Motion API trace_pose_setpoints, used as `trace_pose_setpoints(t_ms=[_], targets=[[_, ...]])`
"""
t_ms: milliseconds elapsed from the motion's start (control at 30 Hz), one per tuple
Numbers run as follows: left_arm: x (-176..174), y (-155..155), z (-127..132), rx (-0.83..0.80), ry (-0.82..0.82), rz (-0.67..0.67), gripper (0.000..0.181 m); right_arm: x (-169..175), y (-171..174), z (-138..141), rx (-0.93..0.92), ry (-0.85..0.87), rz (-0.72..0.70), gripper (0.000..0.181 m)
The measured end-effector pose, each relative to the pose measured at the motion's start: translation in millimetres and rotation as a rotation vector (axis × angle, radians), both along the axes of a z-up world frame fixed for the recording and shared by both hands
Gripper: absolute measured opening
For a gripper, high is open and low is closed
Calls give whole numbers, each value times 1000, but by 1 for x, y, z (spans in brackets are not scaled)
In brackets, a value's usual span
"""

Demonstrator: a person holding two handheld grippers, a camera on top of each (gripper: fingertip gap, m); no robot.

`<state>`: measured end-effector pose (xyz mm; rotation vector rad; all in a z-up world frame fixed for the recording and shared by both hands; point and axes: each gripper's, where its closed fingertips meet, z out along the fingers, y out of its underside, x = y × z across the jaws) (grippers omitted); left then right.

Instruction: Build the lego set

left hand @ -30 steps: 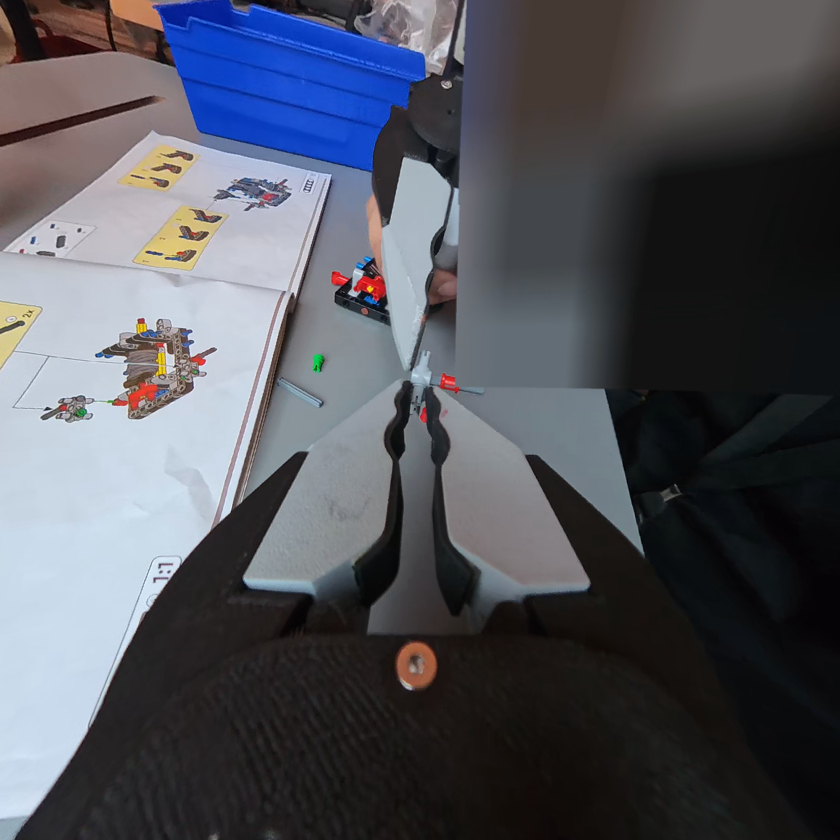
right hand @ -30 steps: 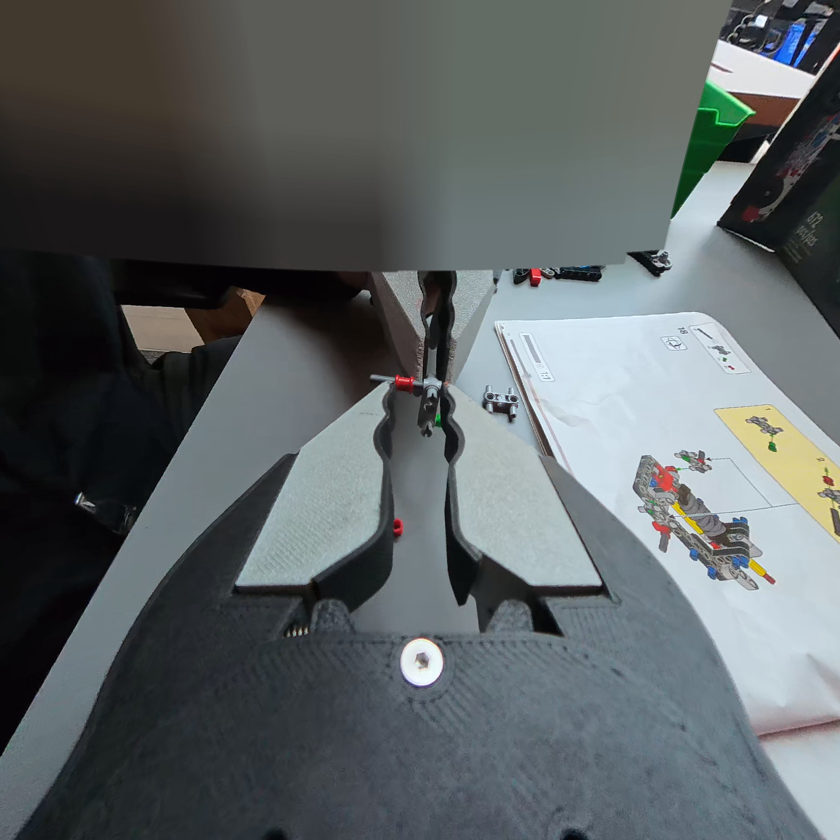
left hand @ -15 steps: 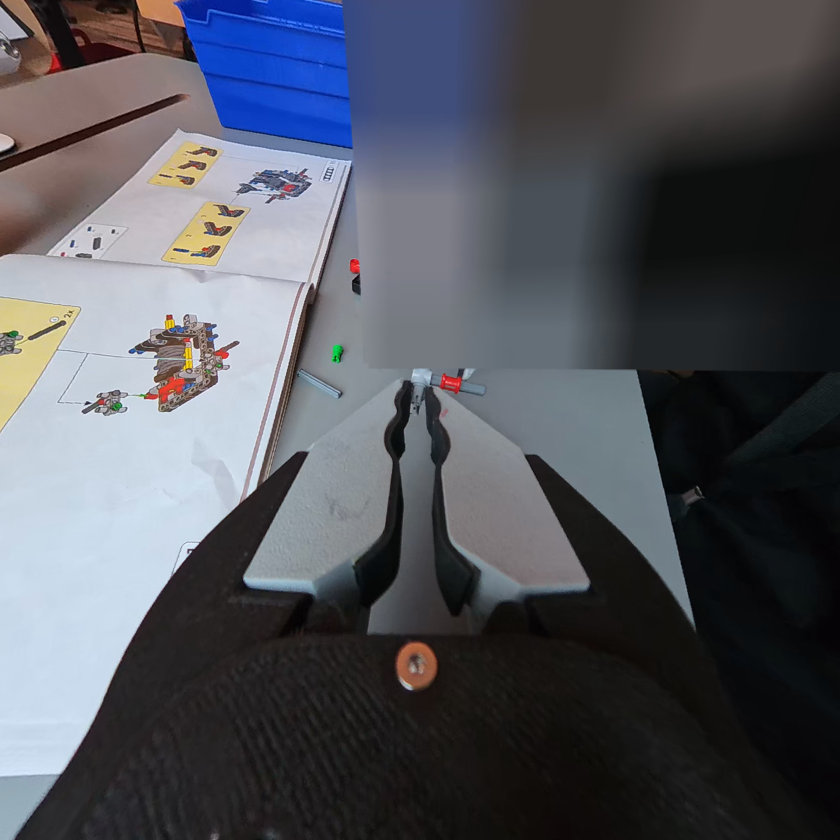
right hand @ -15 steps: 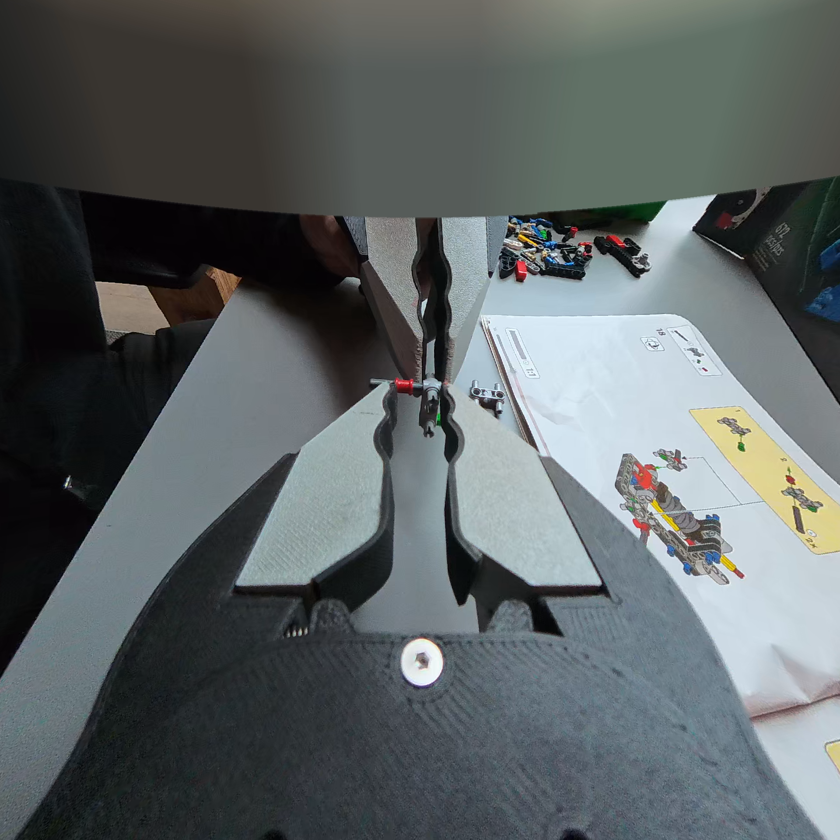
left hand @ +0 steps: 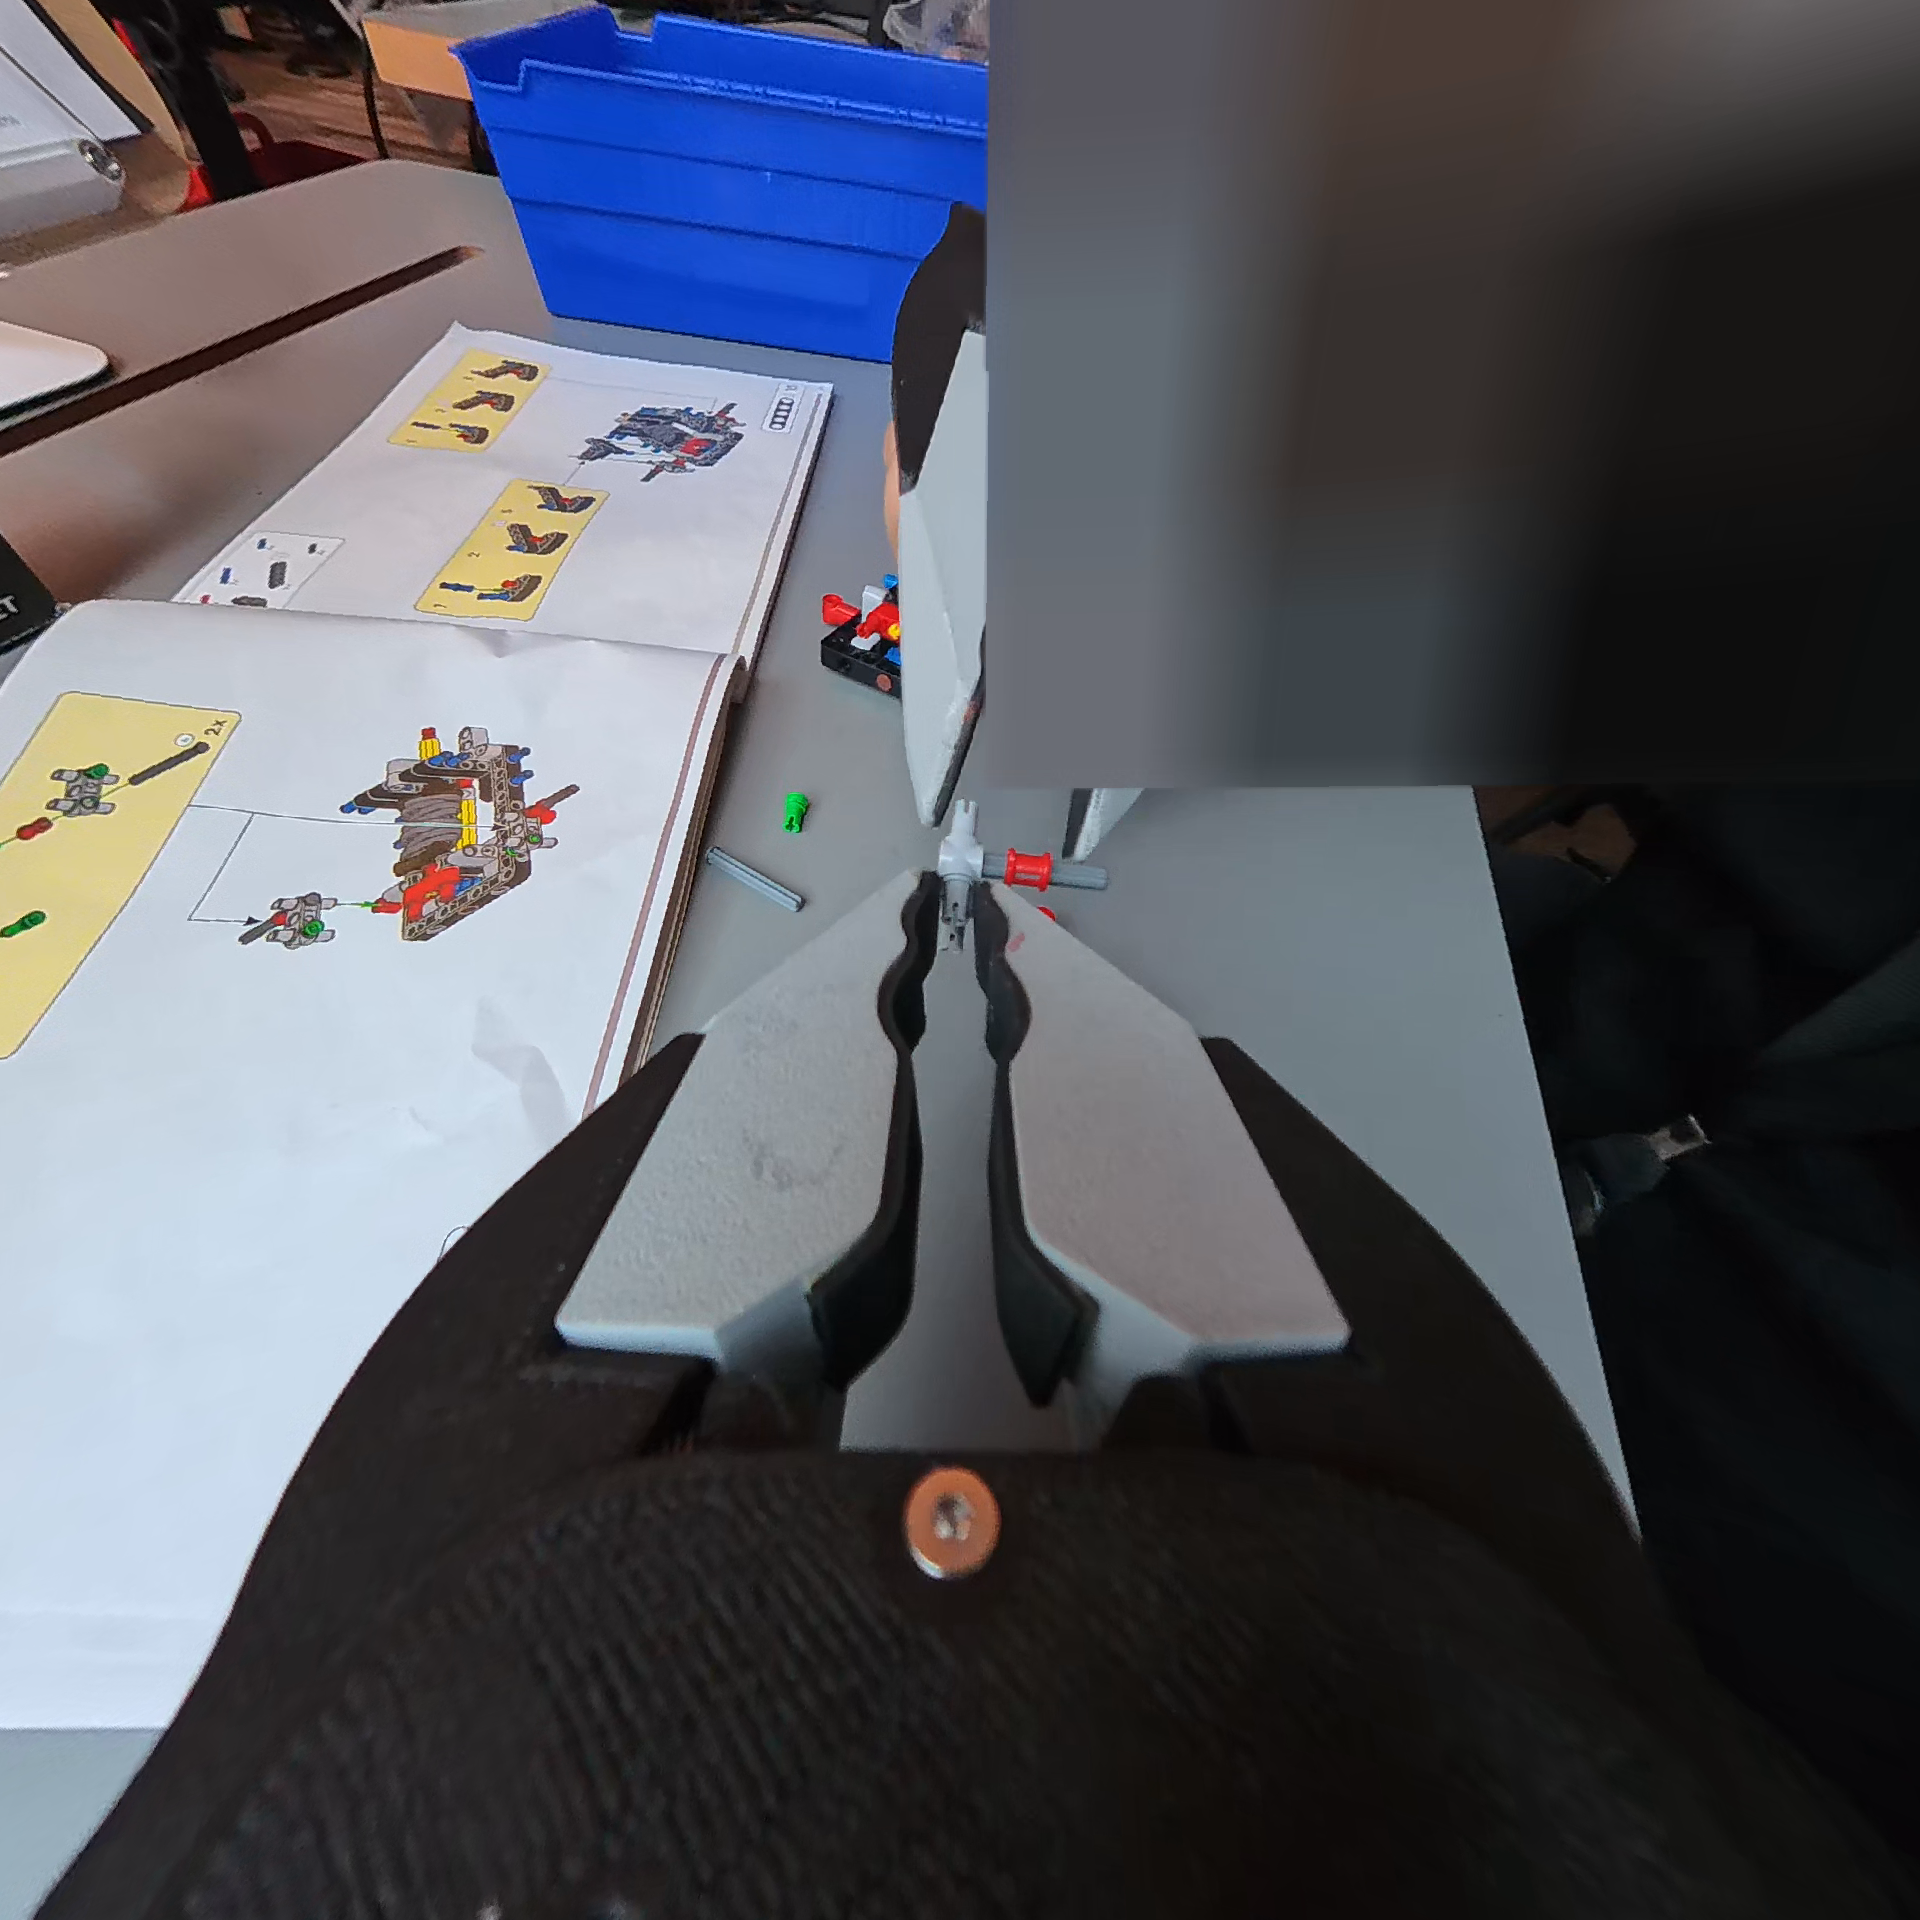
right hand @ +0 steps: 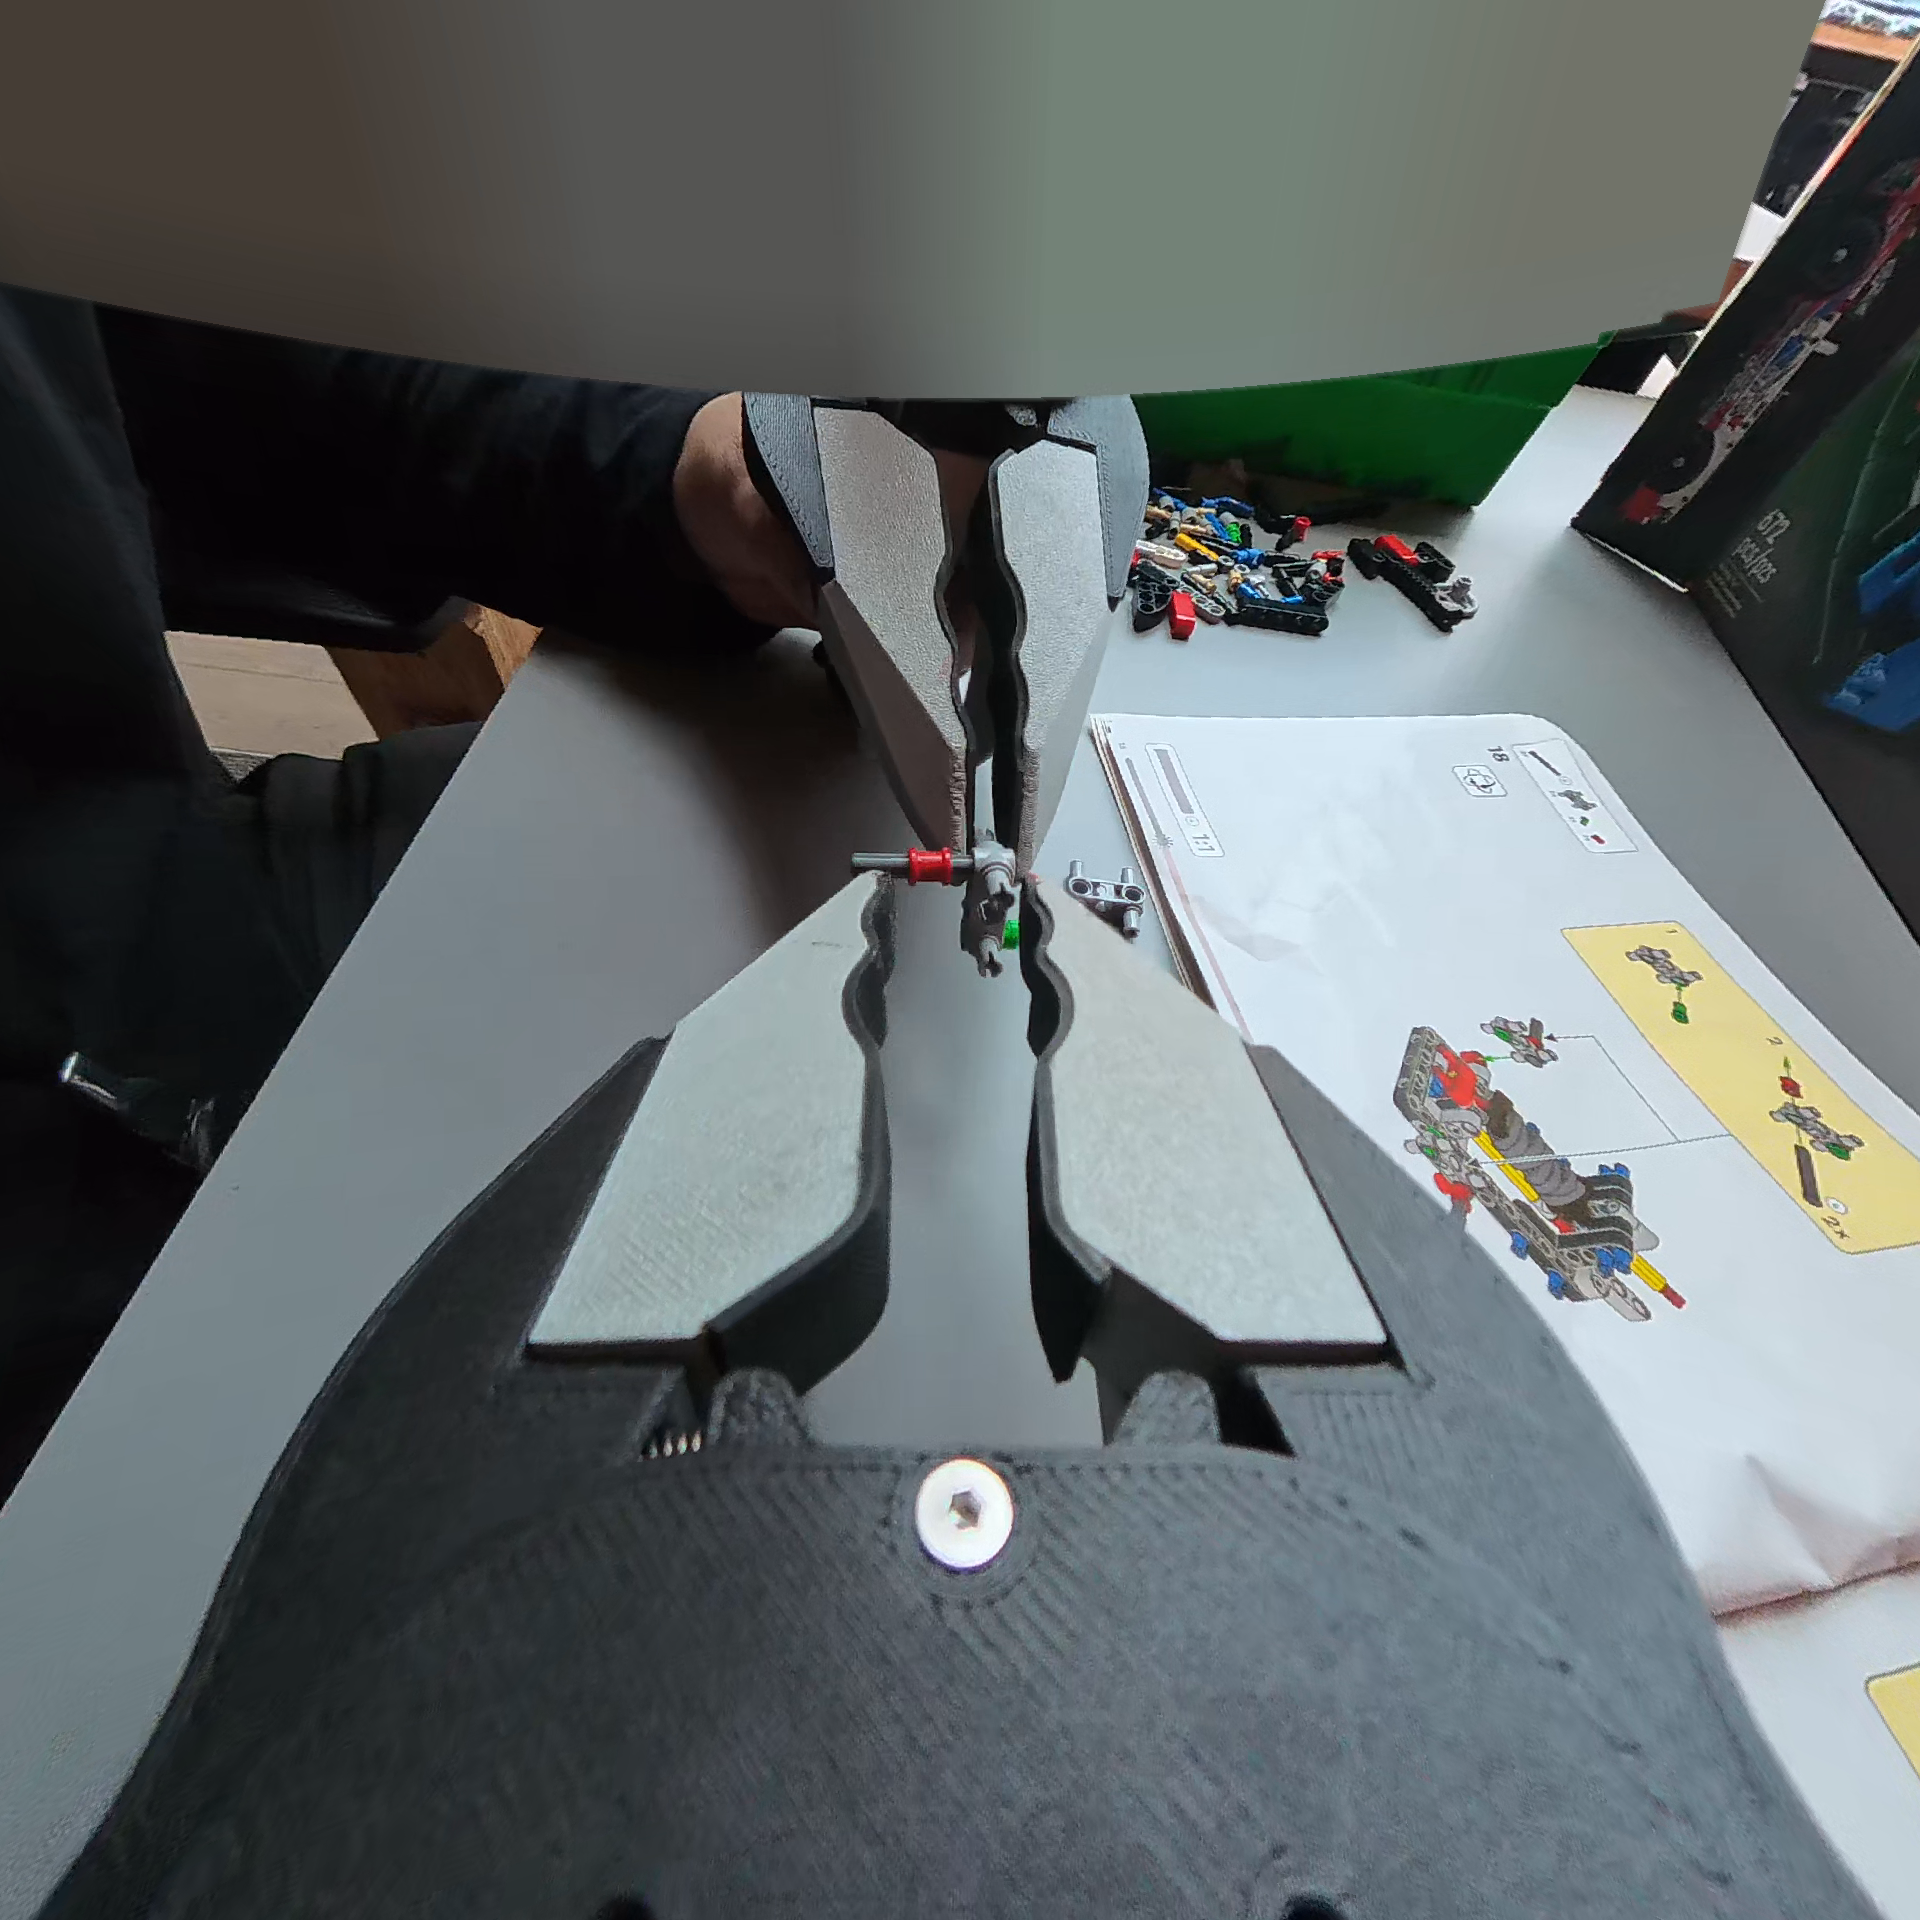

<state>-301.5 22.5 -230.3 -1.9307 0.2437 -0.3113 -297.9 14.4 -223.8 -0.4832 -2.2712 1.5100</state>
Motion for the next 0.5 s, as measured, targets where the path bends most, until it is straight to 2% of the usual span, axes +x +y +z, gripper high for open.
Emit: trace_pose_setpoints(t_ms=[233, 500], targets=[[5, 3, -7, -32, 38, -6, 4, 2, -3, -2, -2, -15, 19, 15], [6, 2, -10, -50, 36, -13, 4, 5, -4, -8, 3, -47, 44, 21]])
